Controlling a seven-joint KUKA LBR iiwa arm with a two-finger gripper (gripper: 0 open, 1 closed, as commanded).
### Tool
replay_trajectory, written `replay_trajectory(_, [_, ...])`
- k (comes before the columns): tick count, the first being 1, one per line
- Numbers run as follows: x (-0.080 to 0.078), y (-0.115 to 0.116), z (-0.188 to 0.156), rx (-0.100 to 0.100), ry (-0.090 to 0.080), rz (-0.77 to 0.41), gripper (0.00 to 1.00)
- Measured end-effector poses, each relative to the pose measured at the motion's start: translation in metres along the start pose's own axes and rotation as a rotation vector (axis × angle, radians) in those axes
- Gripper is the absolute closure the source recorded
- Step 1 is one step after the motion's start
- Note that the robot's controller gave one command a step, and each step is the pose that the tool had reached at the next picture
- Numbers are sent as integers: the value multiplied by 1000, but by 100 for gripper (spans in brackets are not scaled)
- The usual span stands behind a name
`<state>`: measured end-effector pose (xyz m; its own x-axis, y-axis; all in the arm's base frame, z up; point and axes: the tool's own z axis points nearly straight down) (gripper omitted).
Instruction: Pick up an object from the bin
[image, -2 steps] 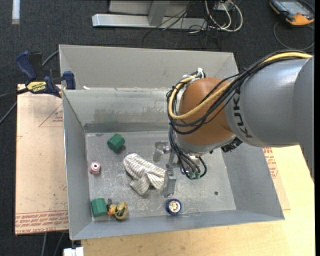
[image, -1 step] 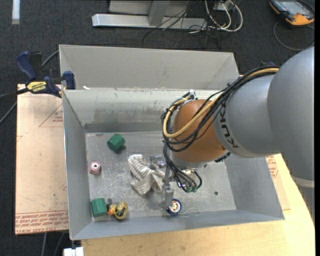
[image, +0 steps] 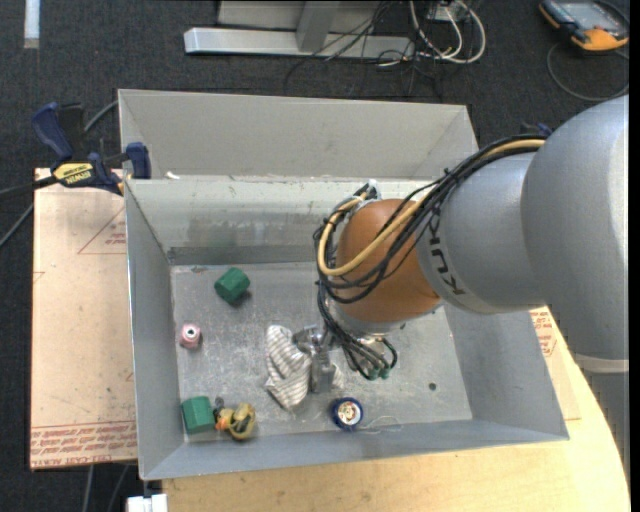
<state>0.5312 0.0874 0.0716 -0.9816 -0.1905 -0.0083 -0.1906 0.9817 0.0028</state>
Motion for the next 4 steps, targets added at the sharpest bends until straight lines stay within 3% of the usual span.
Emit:
replay_trajectory(1, [2,0,1,0,6,0,0])
replay_trajectory(2, [0,0,0,0,1,0,100])
replay_trajectory(3, [0,0,0,0,1,0,100])
replay_trajectory(4, [-4,14,-79,-1,4,-29,100])
